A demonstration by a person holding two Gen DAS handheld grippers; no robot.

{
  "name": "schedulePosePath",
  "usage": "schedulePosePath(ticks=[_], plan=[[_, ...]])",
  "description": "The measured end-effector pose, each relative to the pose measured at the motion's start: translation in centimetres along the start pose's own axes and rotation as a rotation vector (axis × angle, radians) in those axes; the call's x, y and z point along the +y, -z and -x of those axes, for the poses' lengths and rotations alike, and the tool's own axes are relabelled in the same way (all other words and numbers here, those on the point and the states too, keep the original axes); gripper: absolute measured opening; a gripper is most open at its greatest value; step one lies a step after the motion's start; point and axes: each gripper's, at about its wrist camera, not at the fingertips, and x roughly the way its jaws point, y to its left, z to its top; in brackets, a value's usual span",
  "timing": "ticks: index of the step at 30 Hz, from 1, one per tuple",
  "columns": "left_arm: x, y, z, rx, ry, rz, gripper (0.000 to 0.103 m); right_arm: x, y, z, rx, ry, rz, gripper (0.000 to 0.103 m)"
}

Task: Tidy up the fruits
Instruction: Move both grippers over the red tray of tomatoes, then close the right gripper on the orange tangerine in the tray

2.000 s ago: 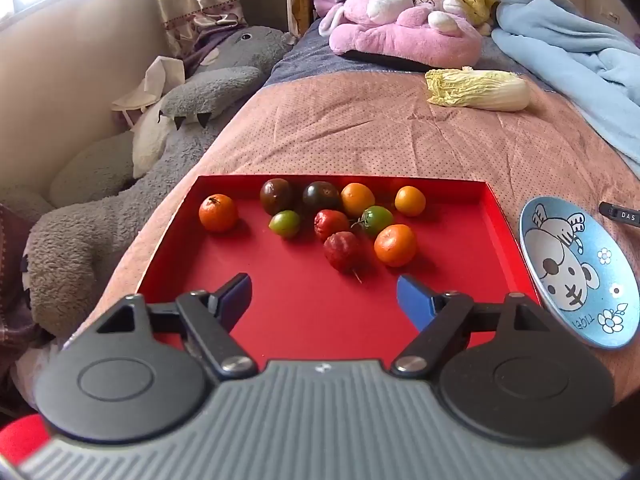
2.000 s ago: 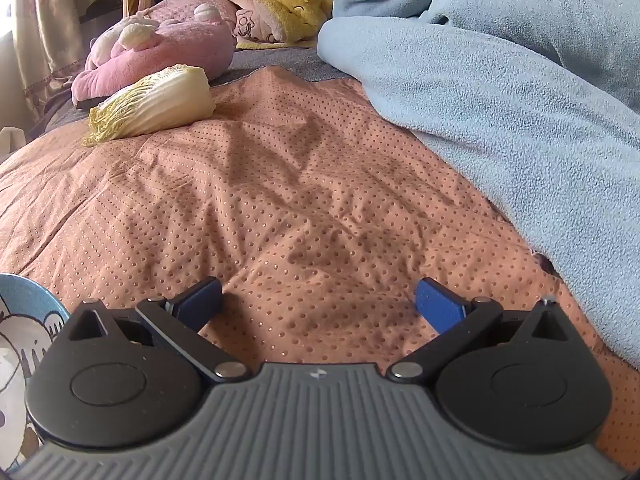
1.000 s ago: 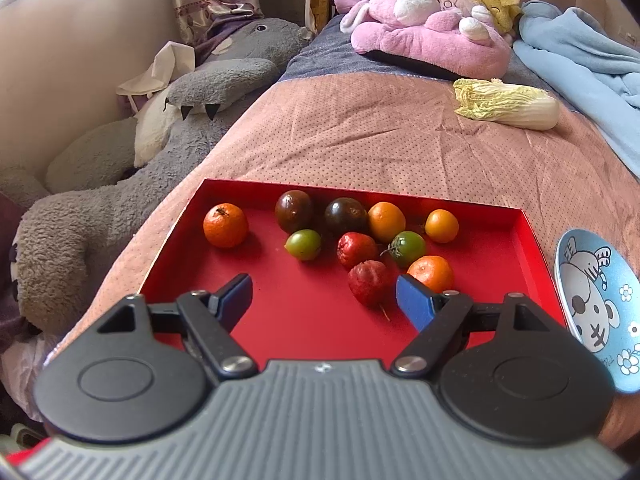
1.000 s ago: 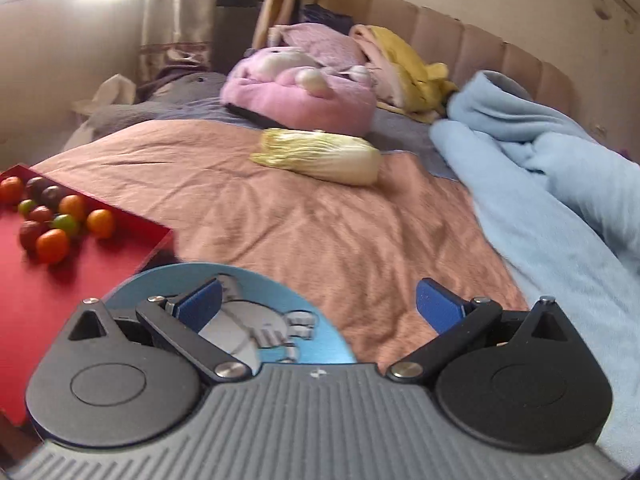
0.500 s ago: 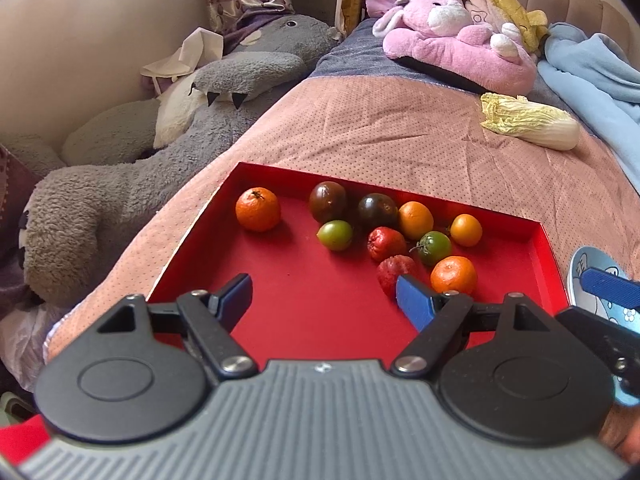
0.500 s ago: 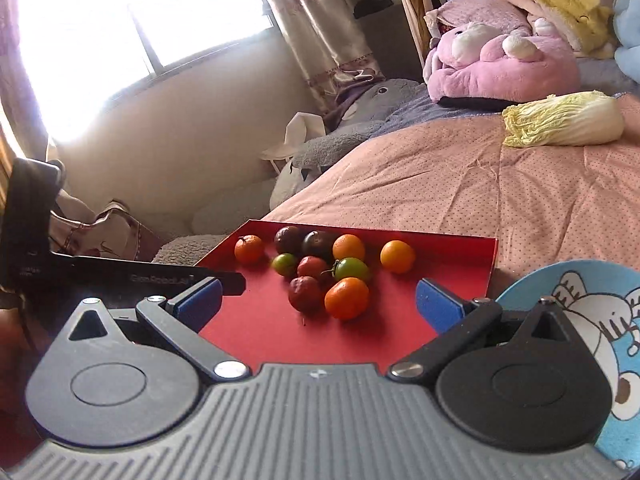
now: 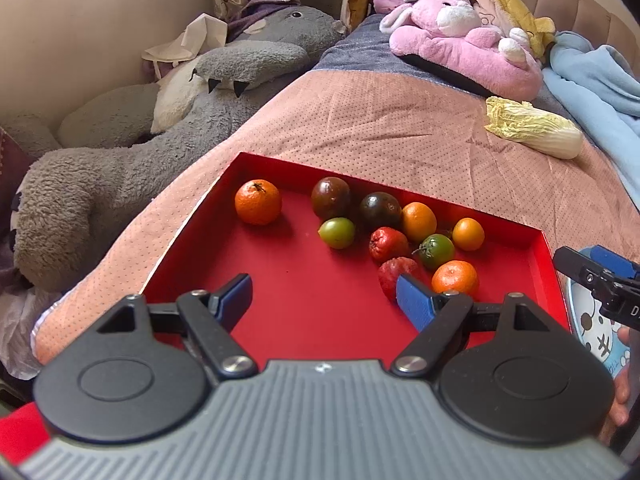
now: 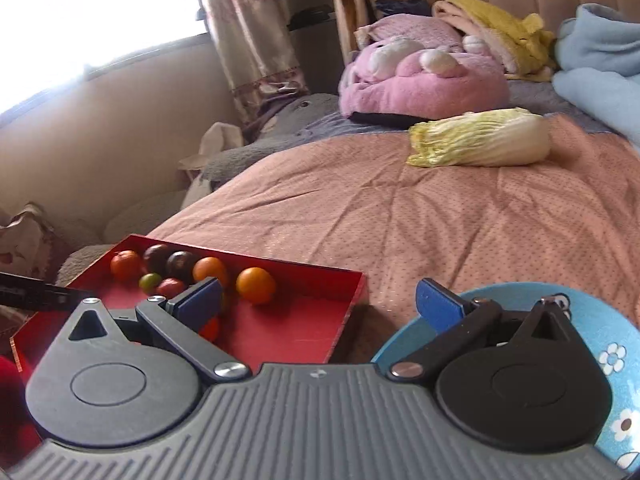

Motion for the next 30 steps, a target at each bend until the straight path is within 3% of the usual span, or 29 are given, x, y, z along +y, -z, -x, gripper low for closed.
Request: schedulePosePath(ticks=[3,7,10,18,26,30], plan=[[-0.8,0.1,-0.6,0.008,-0.015,-0.036,0.081,4.5,-0.4,0.4,0.048,-0.048,0.192,0.103],[-1.0,-0.1,-0.8,0.009,-0.008,-0.026,0.081,8.7,0.0,-1.2,0.136,-0.075,0.328,0.103],[-1.2,-0.2,-0.9,0.013,0.007,-0.029,0.081,9.7,0.0,-2.8,0.19,-0.103,0.315,0.096],[-1.4,-0.1,-1.6,0.034,0.006,-0.033,0.081,9.7,-0.3,-5.6,0.272,-0.063,0.318,0.069],[-2.0,-0.1,-2.0,0.046,0.025,-0.049,0.081,10.2,0.0,-6.9,0.307,-0.072,0.352,0.06],[-2.3,-0.1,-2.2,0.052,0.028,-0.062,0.081,10.2,0.0,-7.1,0.323,-0.097,0.348,0.046]])
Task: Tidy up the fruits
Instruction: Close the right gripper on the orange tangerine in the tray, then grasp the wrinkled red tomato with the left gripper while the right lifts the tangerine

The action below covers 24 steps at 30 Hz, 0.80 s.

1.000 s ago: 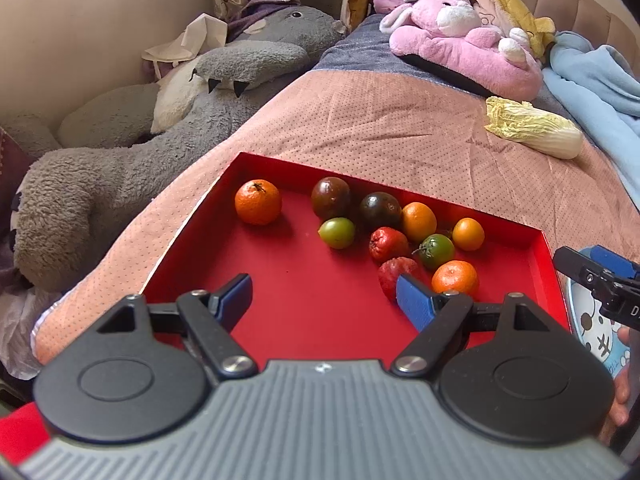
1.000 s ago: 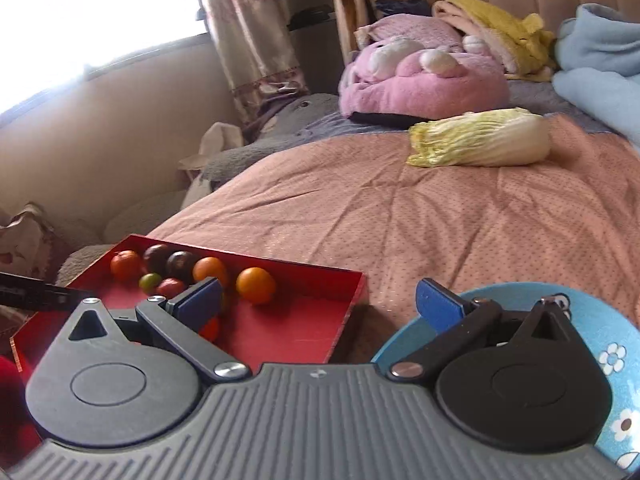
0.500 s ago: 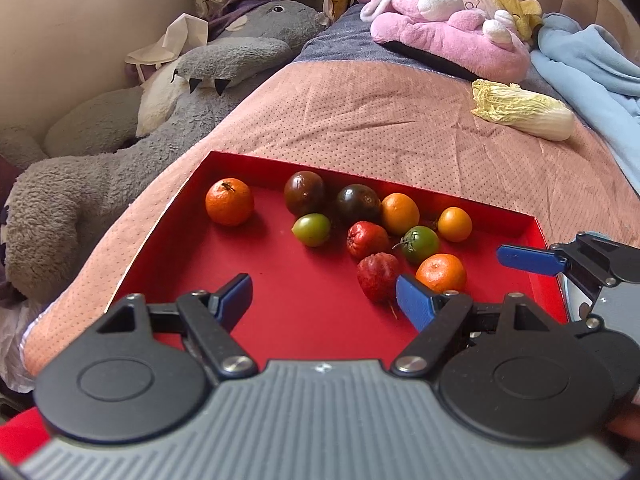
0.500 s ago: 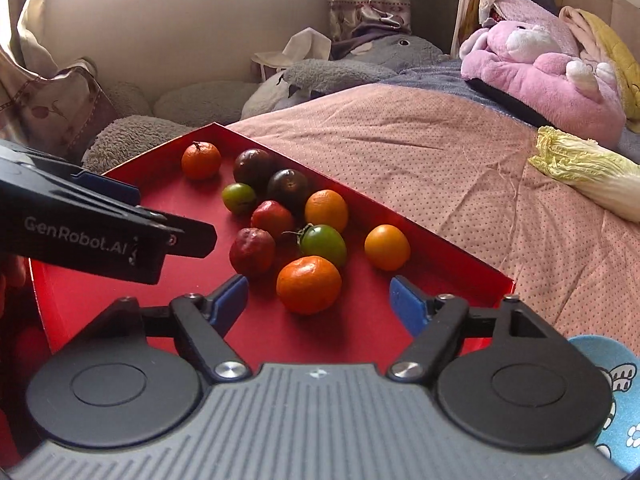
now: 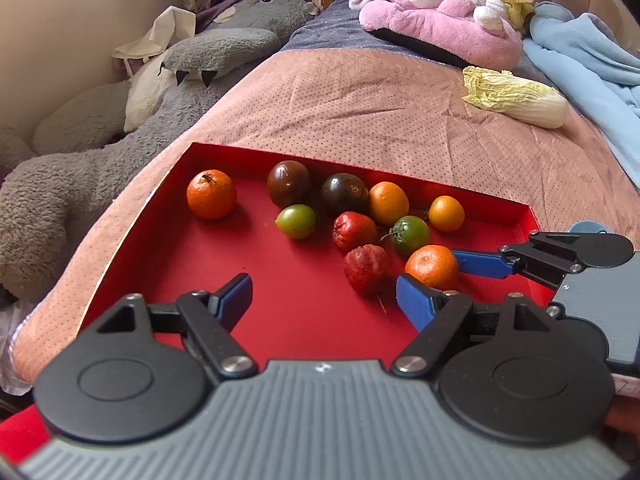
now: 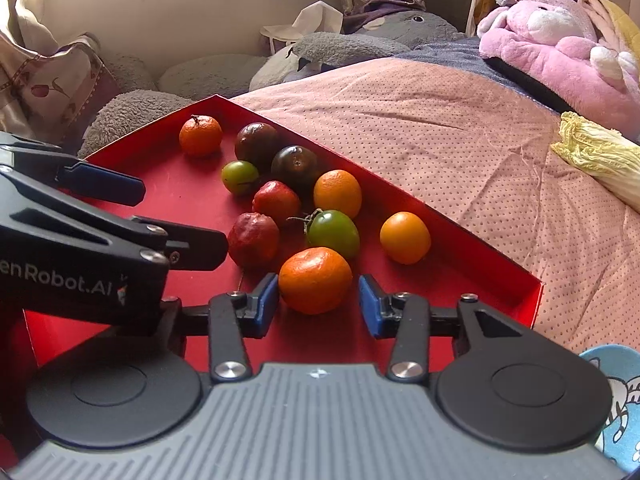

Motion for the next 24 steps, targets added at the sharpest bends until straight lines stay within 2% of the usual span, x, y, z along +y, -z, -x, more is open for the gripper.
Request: schedulePosePath(ticks=[6,16,24], plan=[[-0.3,0.1,-0.5,0.015,0.003,-0.011,0.081,-0.2,0.3,0.5,0.002,0.007,-0.001,0.044],[-0.8,0.1,-1.1,0.043,0.033,-0.017,0.081,-1.9,2.6,3.7,-0.001,0.032,-0.081,0.044],[-2.5,0.2,-2.1,0.052,0.014,-0.099,0.081,-1.7,3.4,5.1,0.002,0.031,-0.096,0.044]])
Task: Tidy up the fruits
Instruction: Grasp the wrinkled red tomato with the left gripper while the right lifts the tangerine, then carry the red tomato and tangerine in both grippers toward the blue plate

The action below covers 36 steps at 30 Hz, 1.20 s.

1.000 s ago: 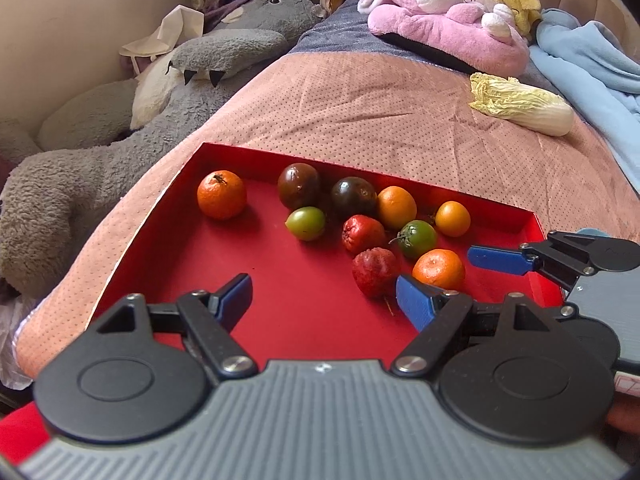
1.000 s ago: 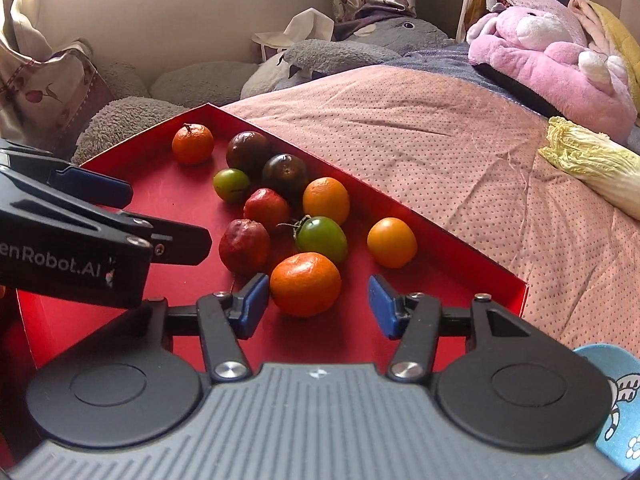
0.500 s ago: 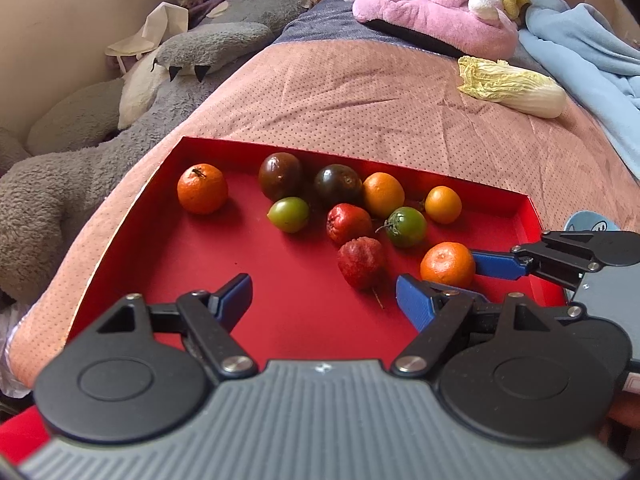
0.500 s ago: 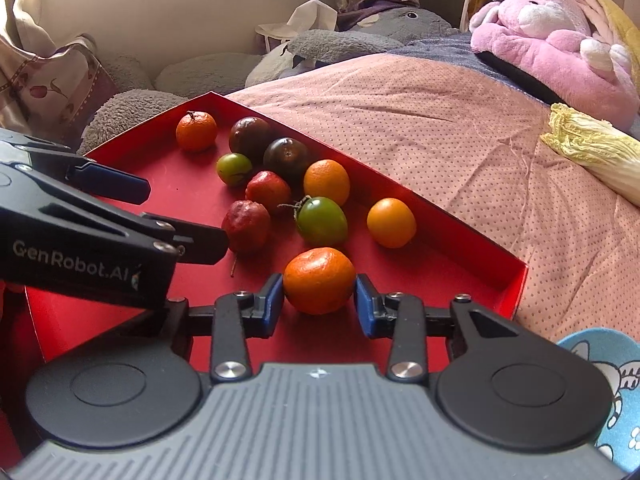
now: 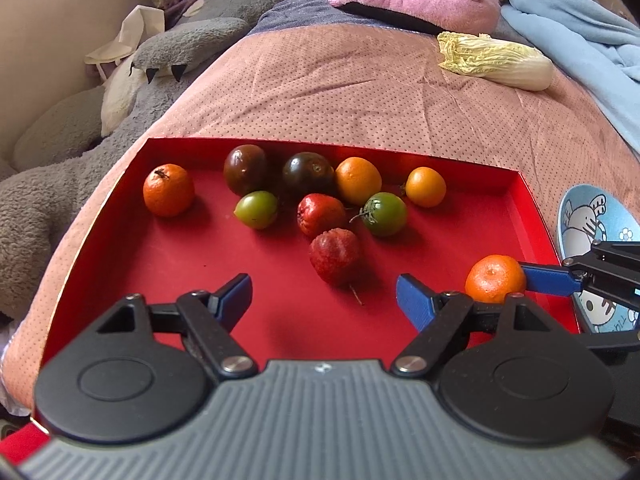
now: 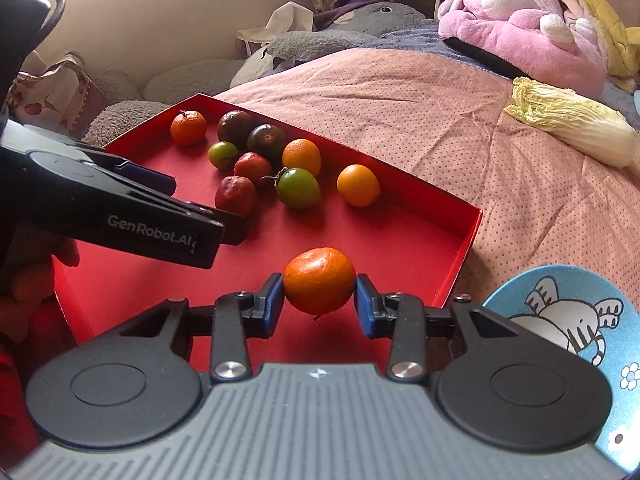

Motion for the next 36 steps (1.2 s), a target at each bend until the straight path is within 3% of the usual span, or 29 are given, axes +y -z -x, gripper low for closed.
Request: schedulePosePath(ticks=[10,12,15,17,19,22,36], plan=[[-0.3,-0.4,-1.5,0.02,-0.019,-0.004,0.081,1.3,0.2,1.1,-0.015,-0.022,-0.003,0.044],[-0.1,-0.6,-1.8,0.022,-0.009,0.01,0.074,1.4,0.2,1.2,-0.017,-0.021,-0.003,0.044],[-0.2,-0.8,-2.1,0.017,-0.01,0.008,0.073,1.2,0.2,1.4,-0.02,-0.018,-0.008,0.044],[-0.3,-0.9,-2.2,0.01,-0.008,0.004,0.067,1.0,0.2,1.6,-0.024,-0.013,-0.014,0.044],[-0.5,-0.9,-2.1,0.003,0.002,-0.004,0.052,0.8,0.3,1.8,-0.026,-0.009,-0.019,0.044],[-0.8,-1.1,-2.2,-0.003,0.008,-0.02,0.038,0.7,0.5,2.1,-0.026,-0.002,-0.024,0.044],[-1.0,-0.7,-1.5,-0.002,0.018,-0.02,0.037,0.5,1.3,3.7,-0.038,0.014,-0.046,0.044]])
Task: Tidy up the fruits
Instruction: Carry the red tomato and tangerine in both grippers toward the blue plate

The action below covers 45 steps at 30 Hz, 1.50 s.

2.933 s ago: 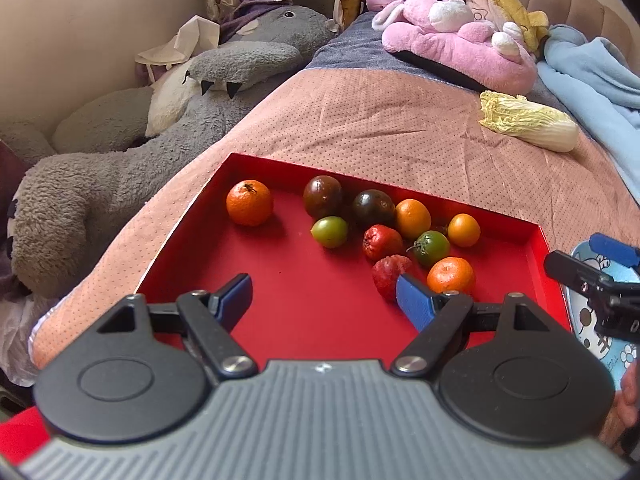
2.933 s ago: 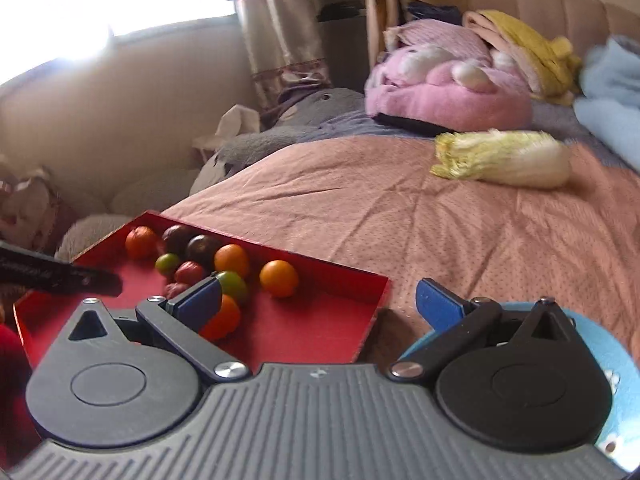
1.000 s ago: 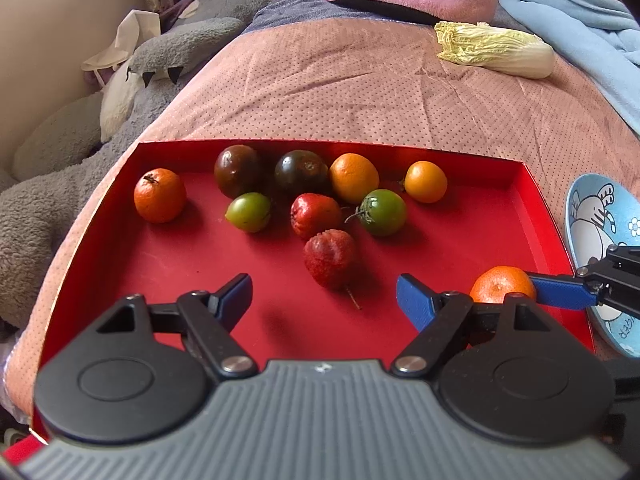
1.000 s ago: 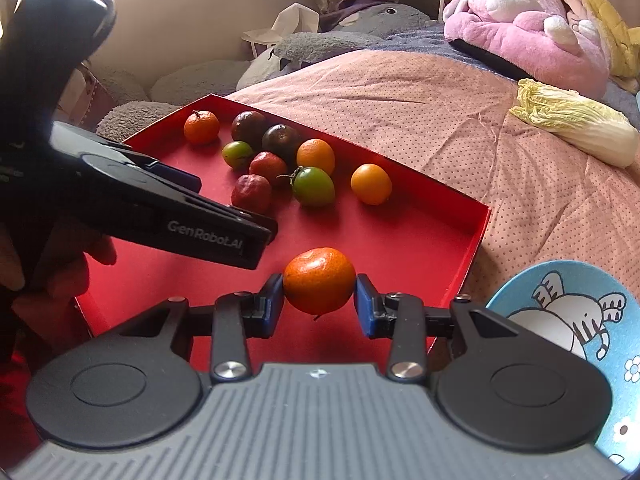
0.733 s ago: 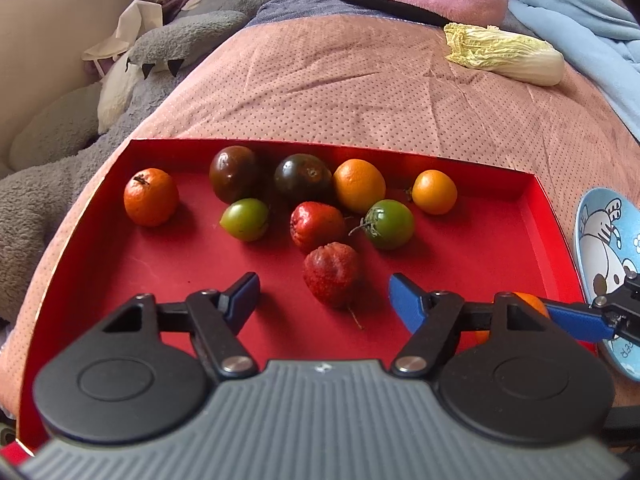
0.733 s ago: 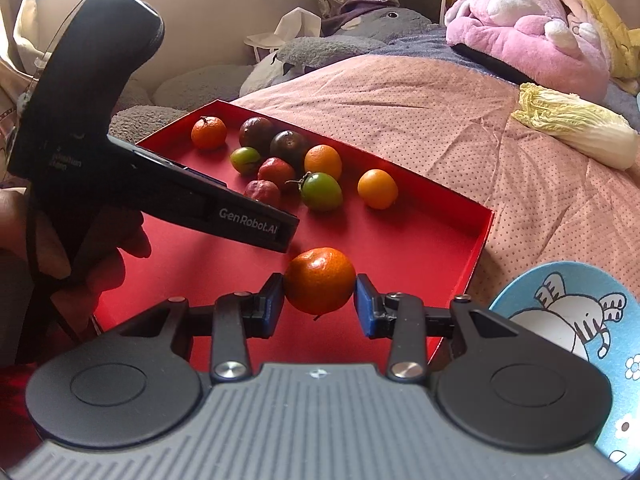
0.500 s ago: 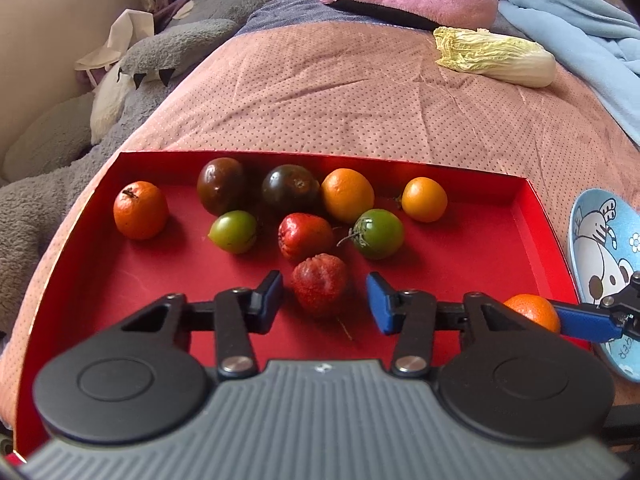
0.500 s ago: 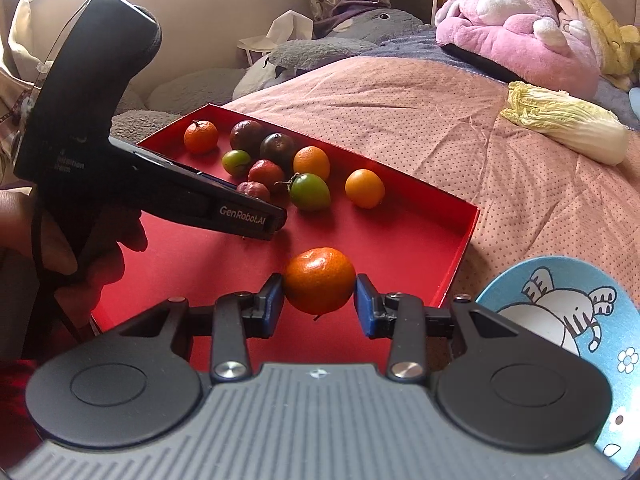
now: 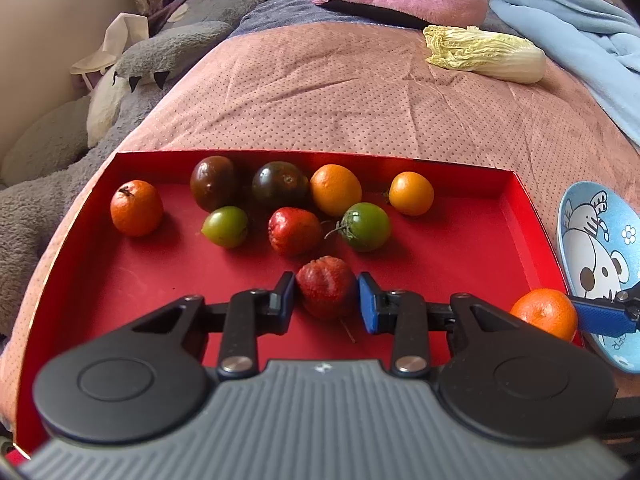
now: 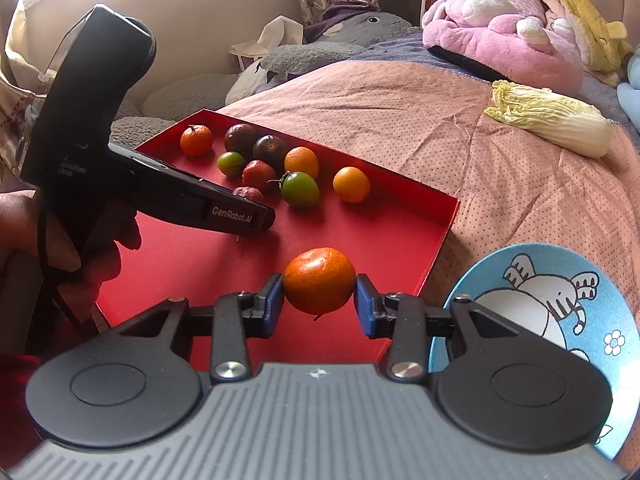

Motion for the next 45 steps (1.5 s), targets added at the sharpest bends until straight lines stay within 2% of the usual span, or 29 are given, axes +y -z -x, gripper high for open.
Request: schedulePosePath(ticks=[45], plan=[[-0.2,1.1,3.2,-0.061,0.011,0.042,0.037,1.5,1.1,2.5,-0.03,-0.037,0.003,0.044]])
